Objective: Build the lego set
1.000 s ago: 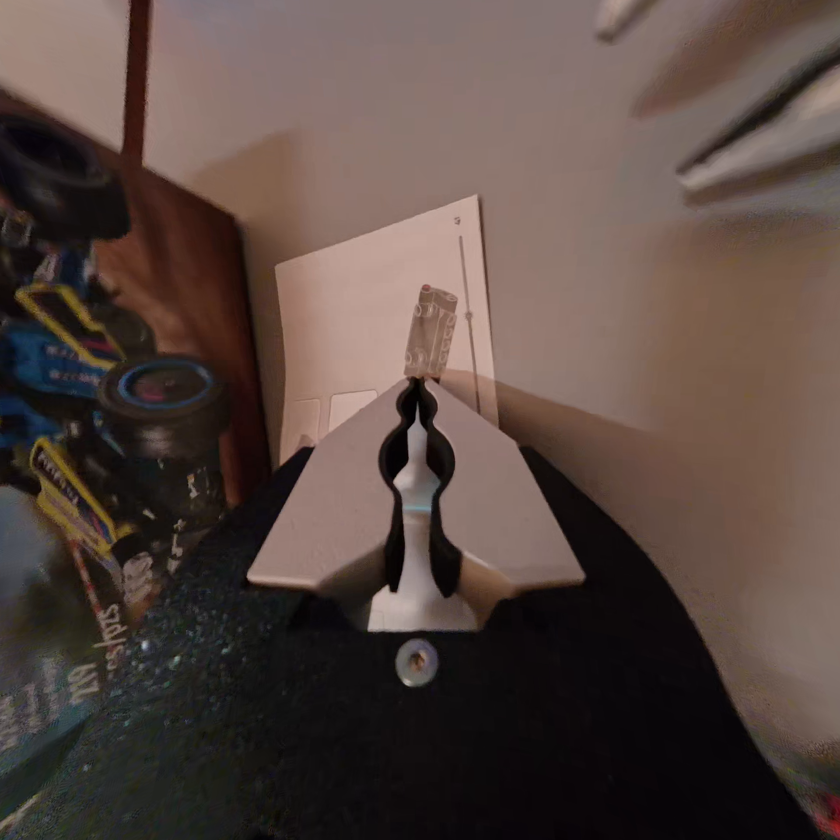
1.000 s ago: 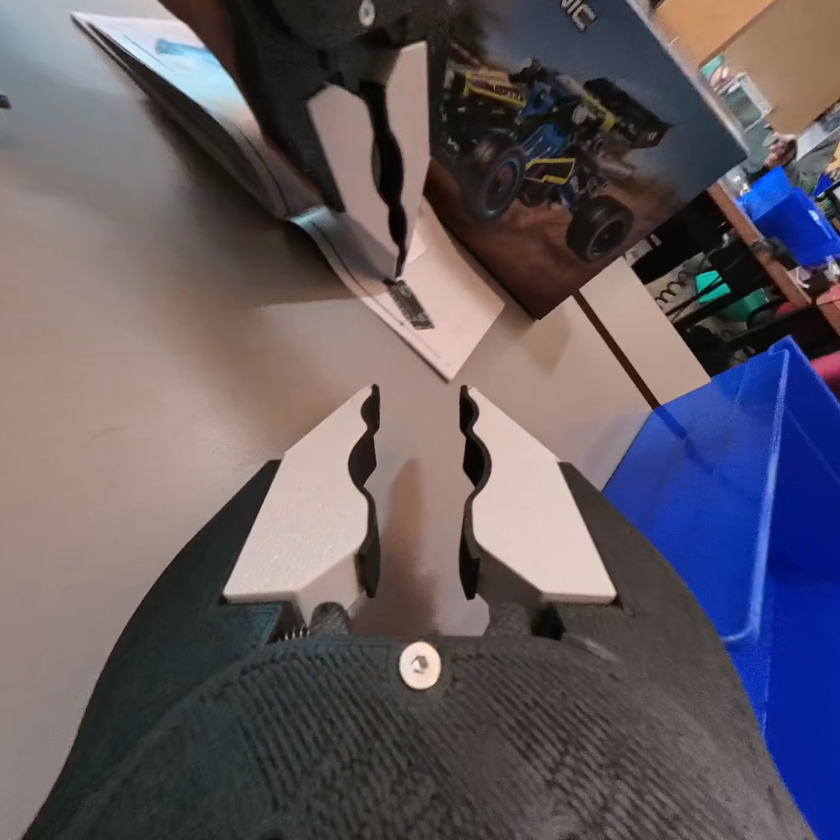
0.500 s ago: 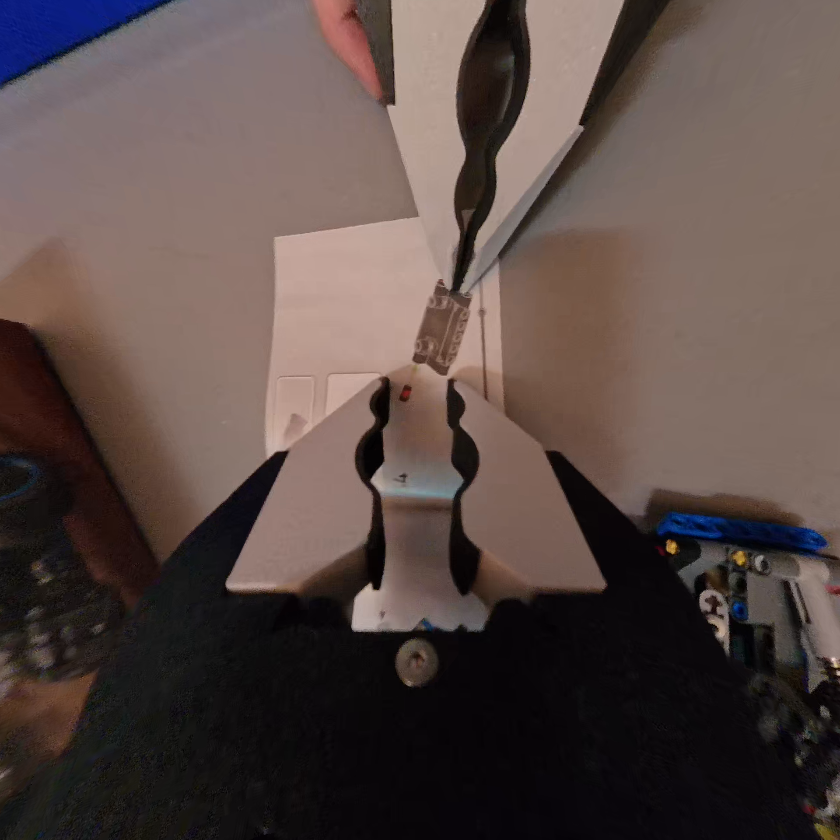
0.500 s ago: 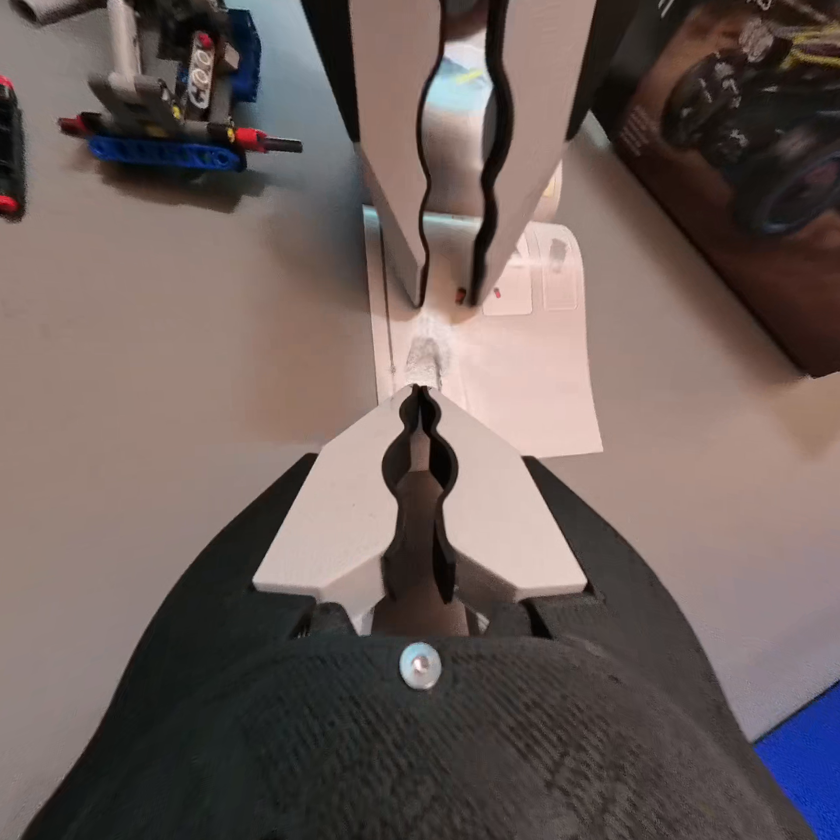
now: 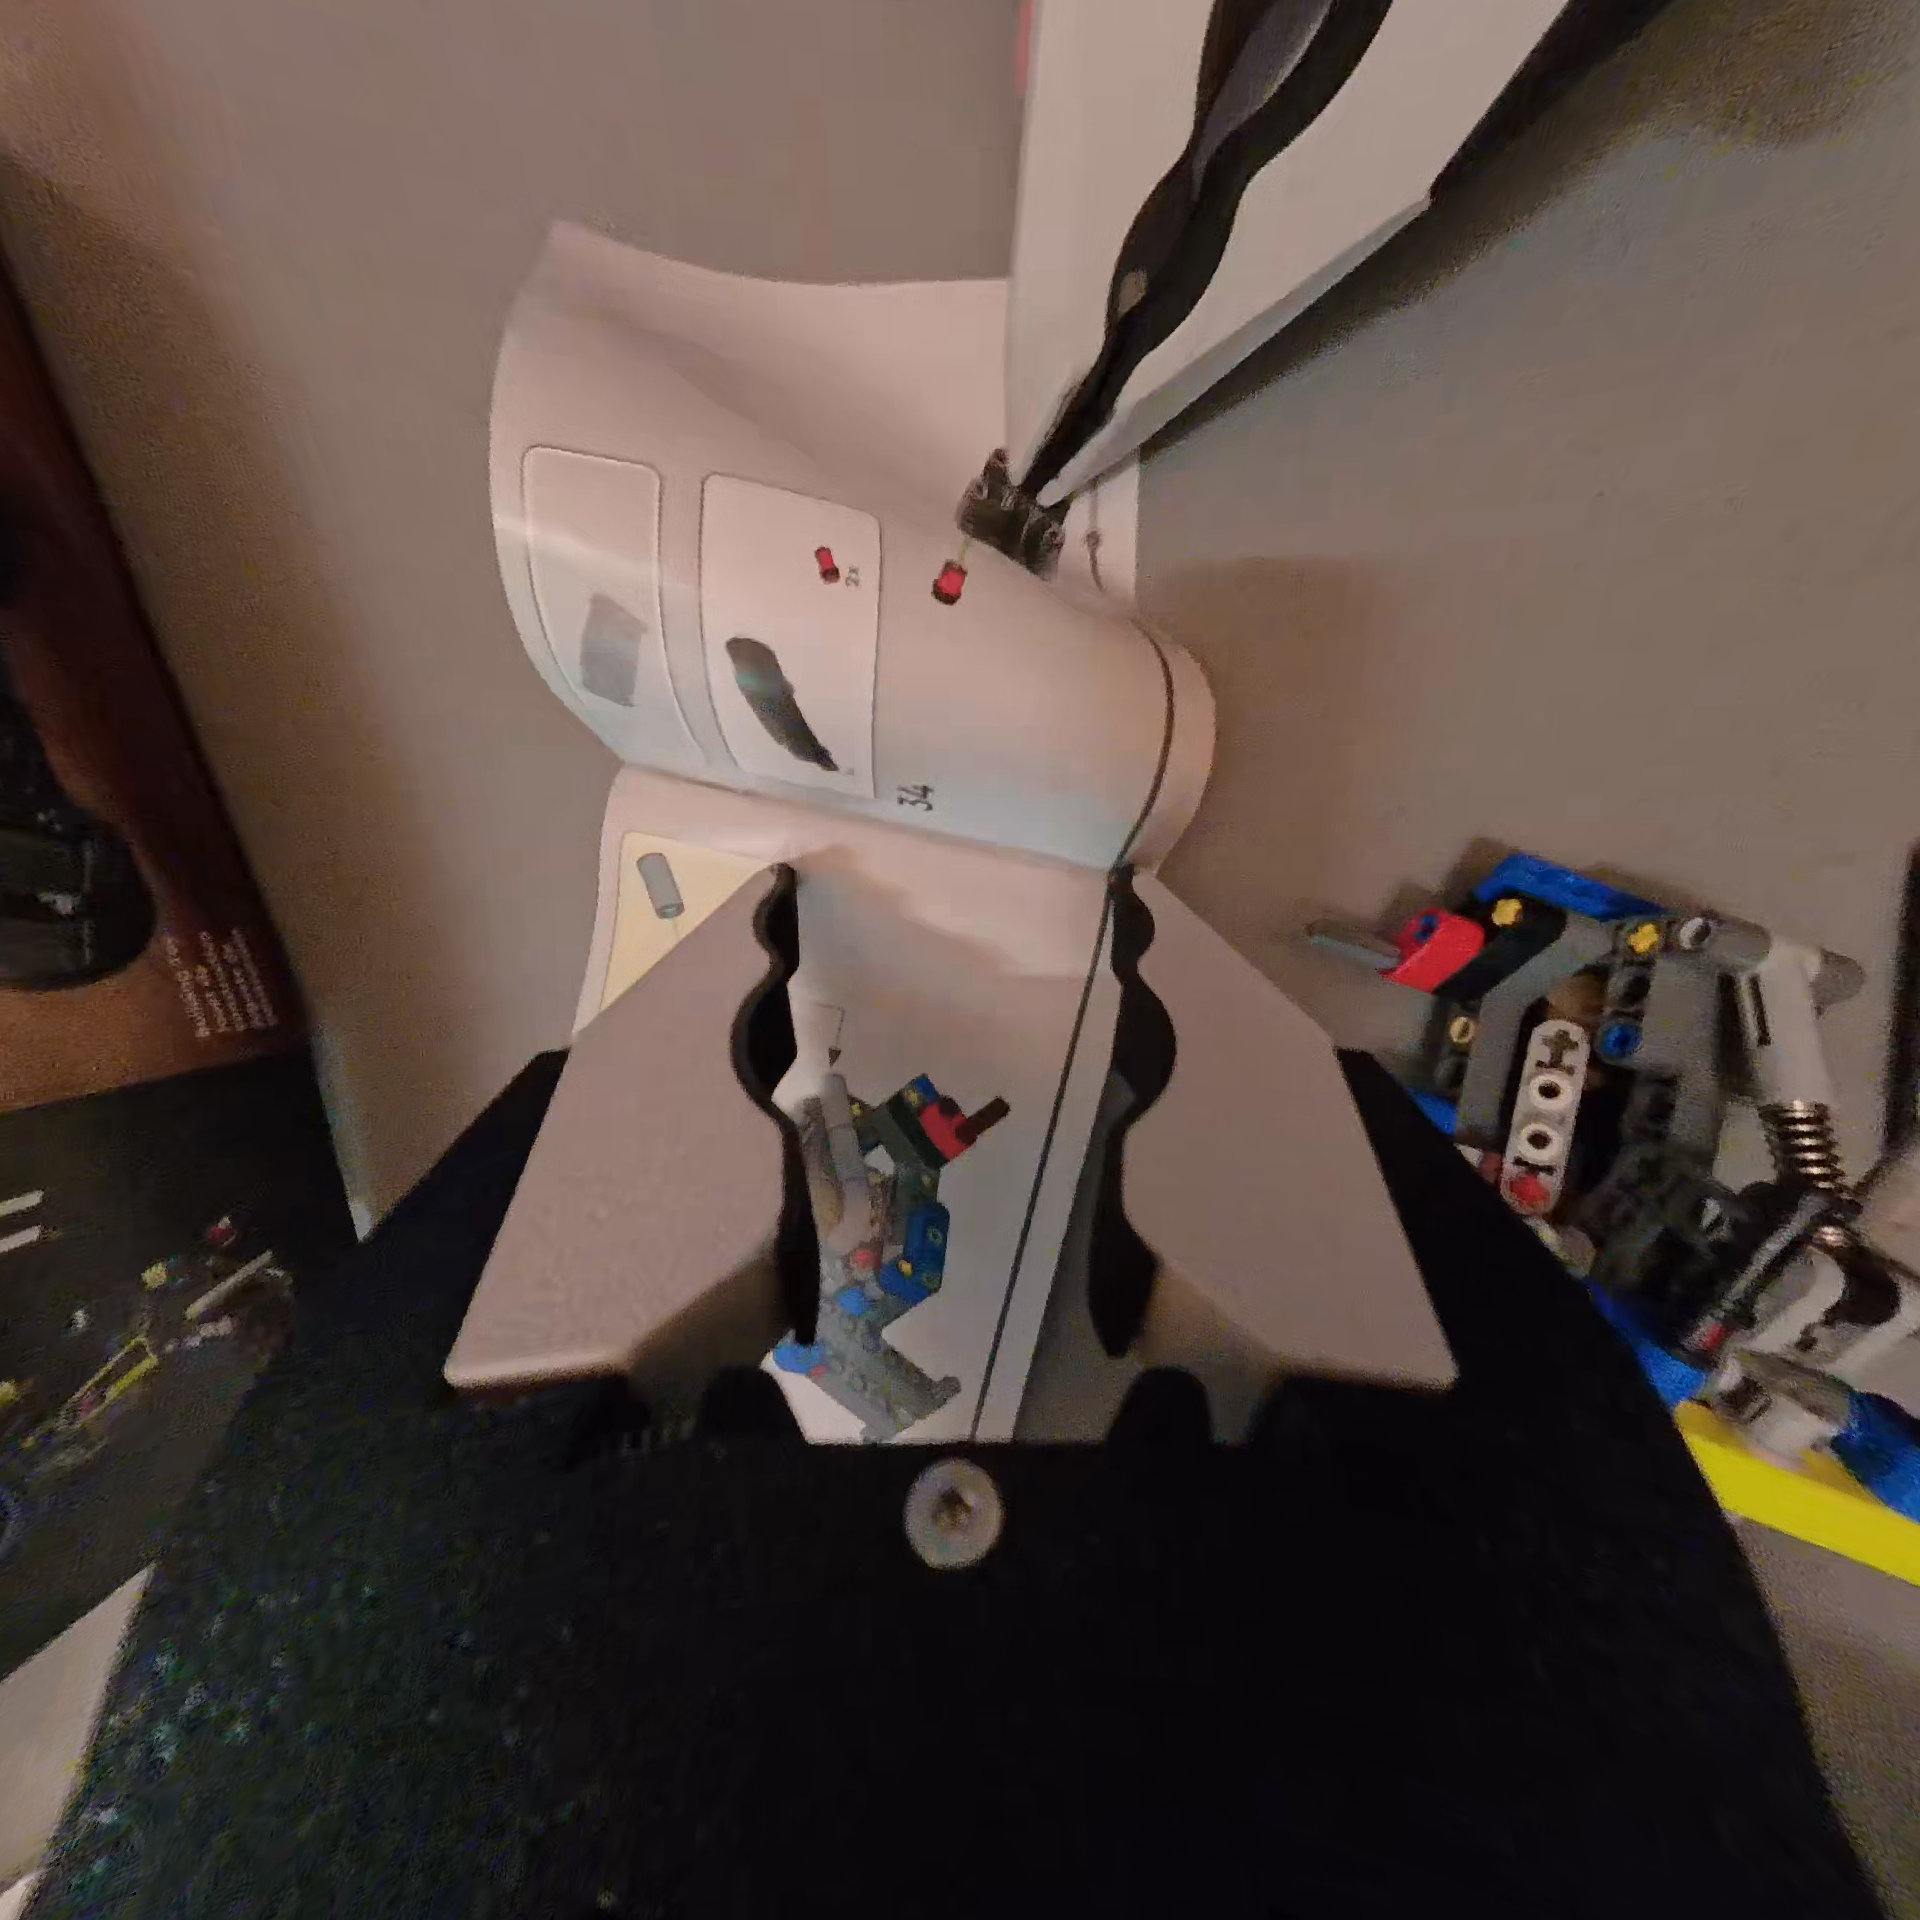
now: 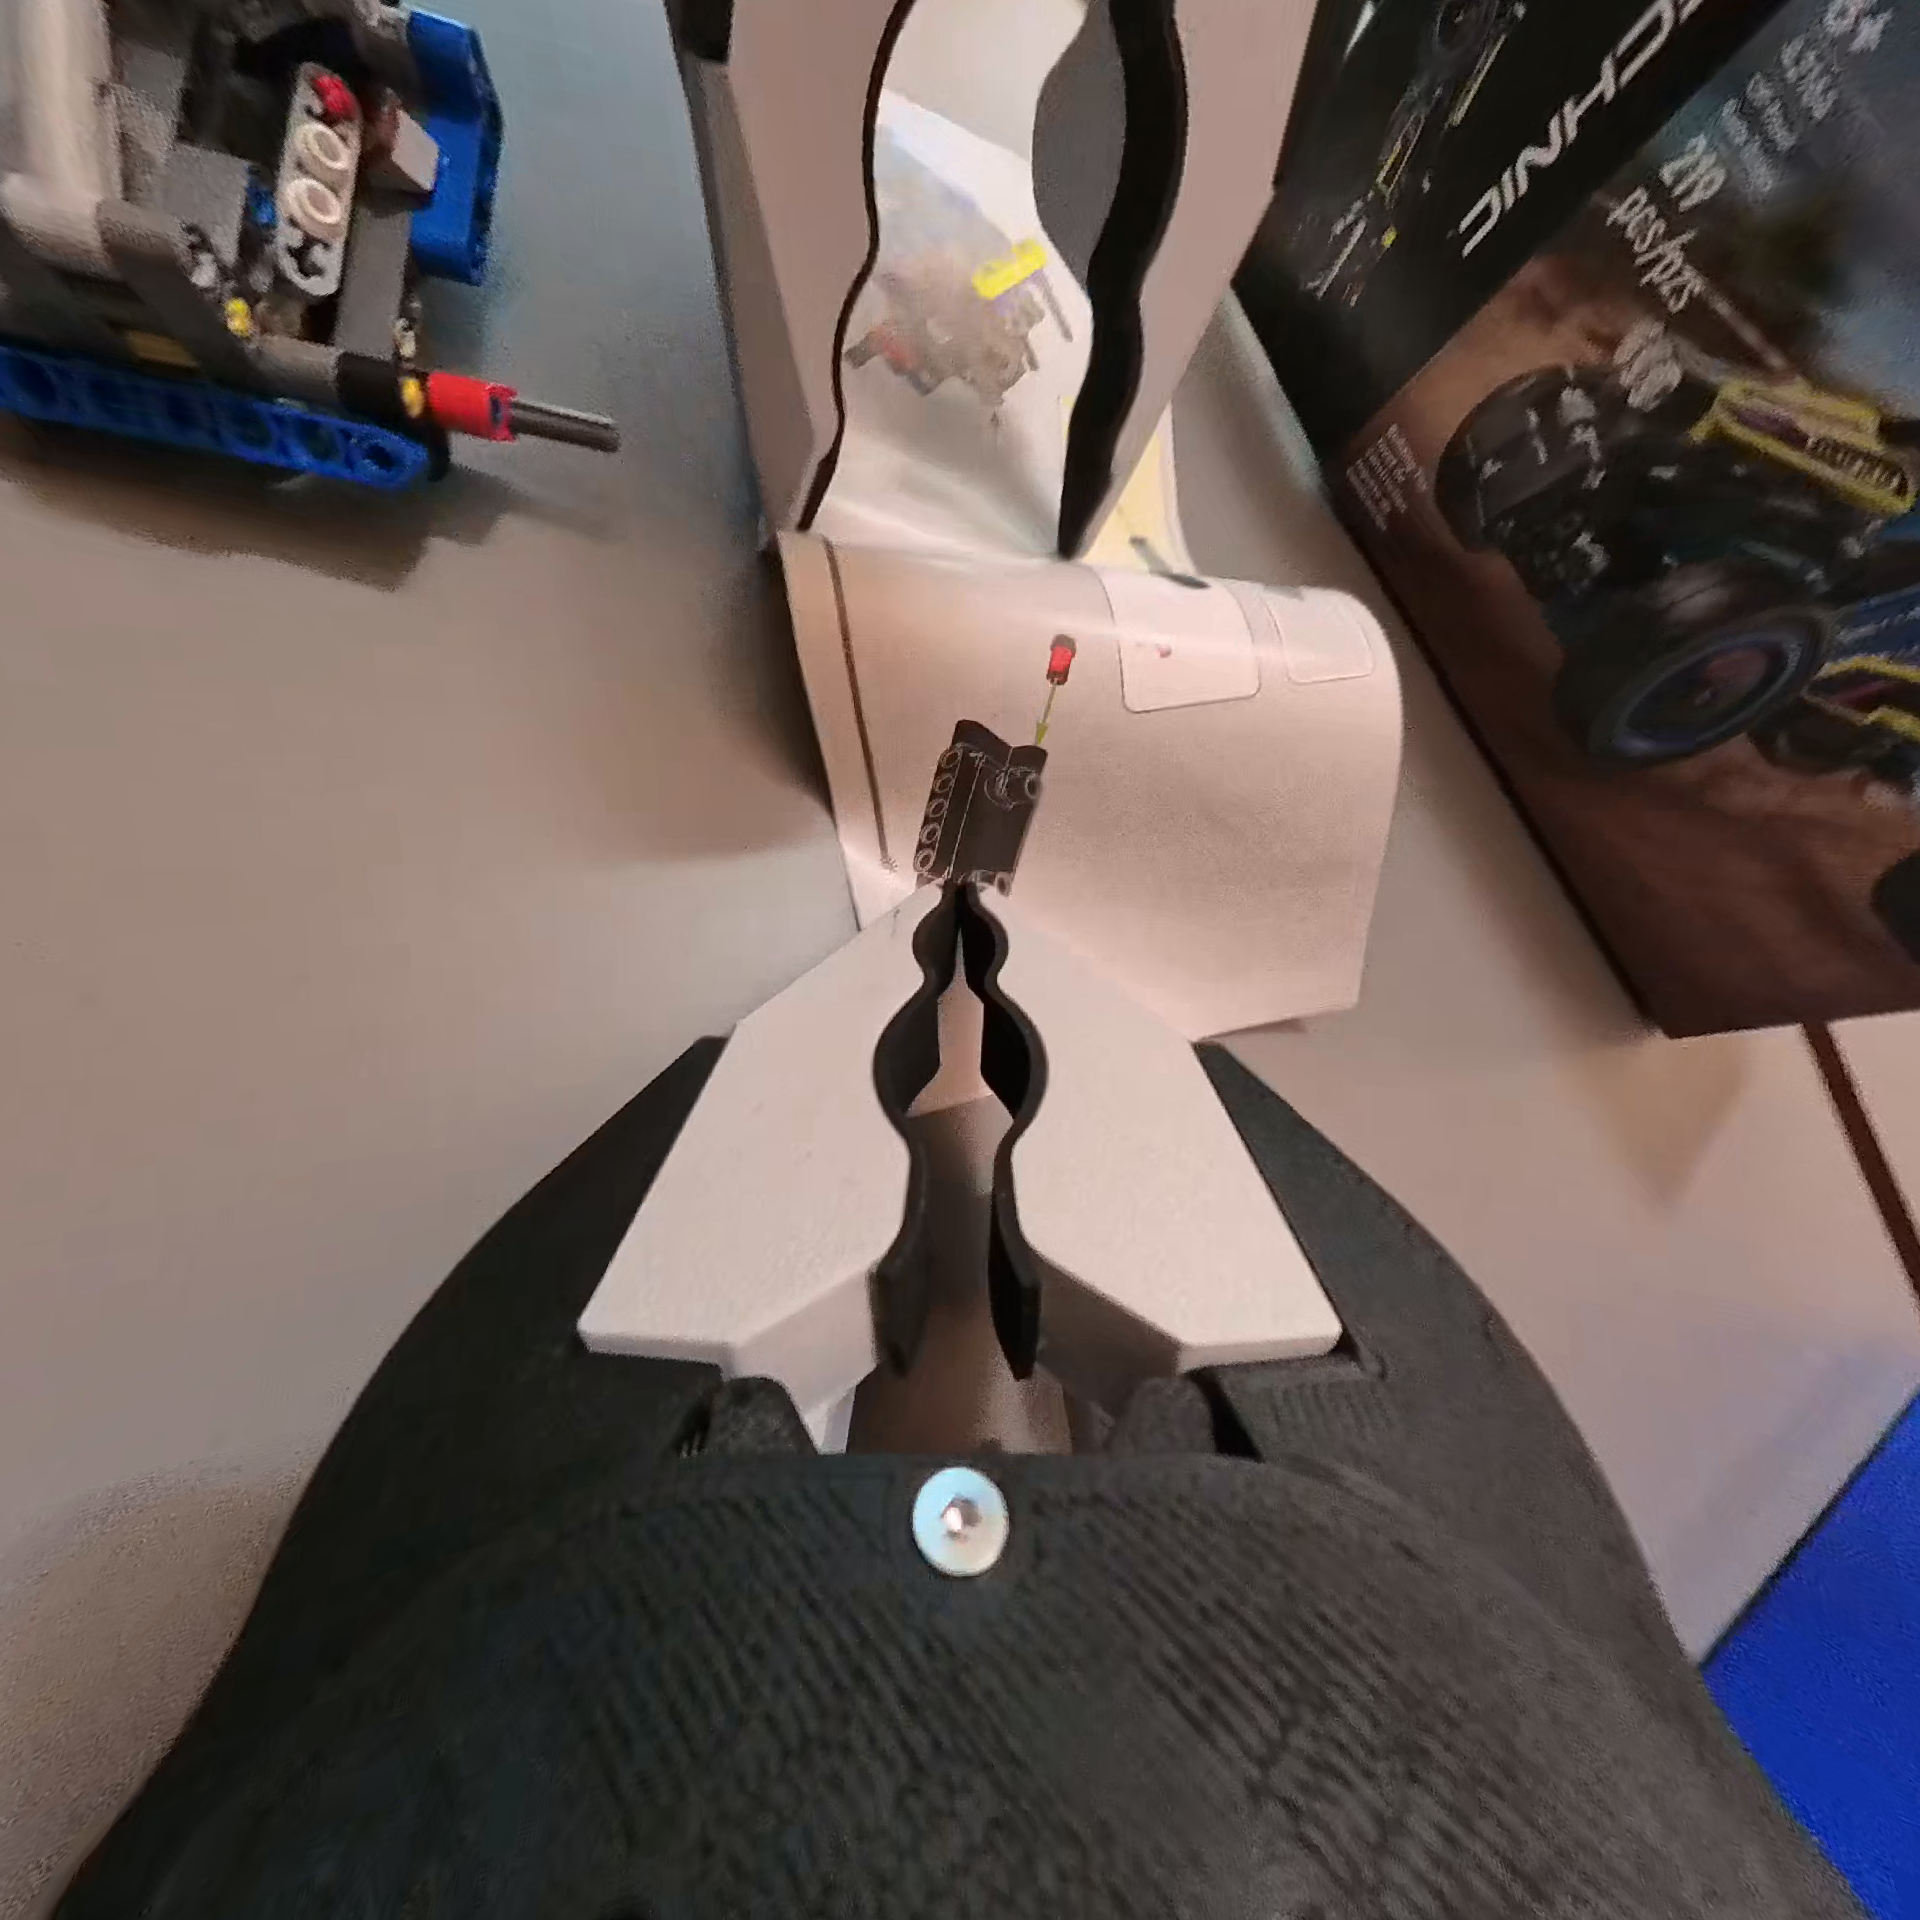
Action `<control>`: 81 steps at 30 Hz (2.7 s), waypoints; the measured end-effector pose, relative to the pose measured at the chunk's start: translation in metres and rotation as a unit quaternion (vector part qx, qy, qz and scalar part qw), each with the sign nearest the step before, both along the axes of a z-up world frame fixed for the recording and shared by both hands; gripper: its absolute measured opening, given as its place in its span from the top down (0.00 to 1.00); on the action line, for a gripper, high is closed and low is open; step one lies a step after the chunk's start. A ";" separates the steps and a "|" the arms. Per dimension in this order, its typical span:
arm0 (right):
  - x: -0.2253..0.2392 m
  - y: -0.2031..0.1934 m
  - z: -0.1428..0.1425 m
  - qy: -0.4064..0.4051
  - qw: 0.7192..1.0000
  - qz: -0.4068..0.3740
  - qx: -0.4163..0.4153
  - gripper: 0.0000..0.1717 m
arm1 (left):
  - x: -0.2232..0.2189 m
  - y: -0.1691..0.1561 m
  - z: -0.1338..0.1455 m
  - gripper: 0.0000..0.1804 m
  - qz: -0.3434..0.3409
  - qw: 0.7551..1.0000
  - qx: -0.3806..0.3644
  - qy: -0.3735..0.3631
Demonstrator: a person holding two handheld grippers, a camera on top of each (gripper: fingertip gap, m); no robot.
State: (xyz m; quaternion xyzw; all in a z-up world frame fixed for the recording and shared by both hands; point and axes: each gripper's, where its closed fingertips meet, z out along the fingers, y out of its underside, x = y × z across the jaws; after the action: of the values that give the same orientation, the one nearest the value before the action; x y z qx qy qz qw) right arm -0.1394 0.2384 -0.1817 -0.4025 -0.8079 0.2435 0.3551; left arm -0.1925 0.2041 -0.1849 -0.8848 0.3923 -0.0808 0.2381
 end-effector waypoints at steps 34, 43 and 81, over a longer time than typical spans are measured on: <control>0.023 0.002 0.031 0.069 0.996 -0.006 -0.049 0.72 | 0.021 0.001 0.032 0.95 -0.047 0.995 0.080 -0.029; 0.025 0.005 0.037 0.094 0.995 0.005 0.019 1.00 | 0.023 -0.004 0.040 0.97 -0.033 0.993 0.065 -0.093; -0.027 0.016 0.048 0.159 0.972 -0.165 -0.048 1.00 | 0.047 0.017 0.099 1.00 -0.063 0.974 0.201 -0.083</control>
State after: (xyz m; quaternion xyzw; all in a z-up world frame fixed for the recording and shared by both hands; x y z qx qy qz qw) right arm -0.1666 0.2545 -0.1332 -0.5031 -0.6506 0.2811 0.4946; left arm -0.1456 0.2211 -0.0863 -0.7824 0.4344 -0.0878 0.4375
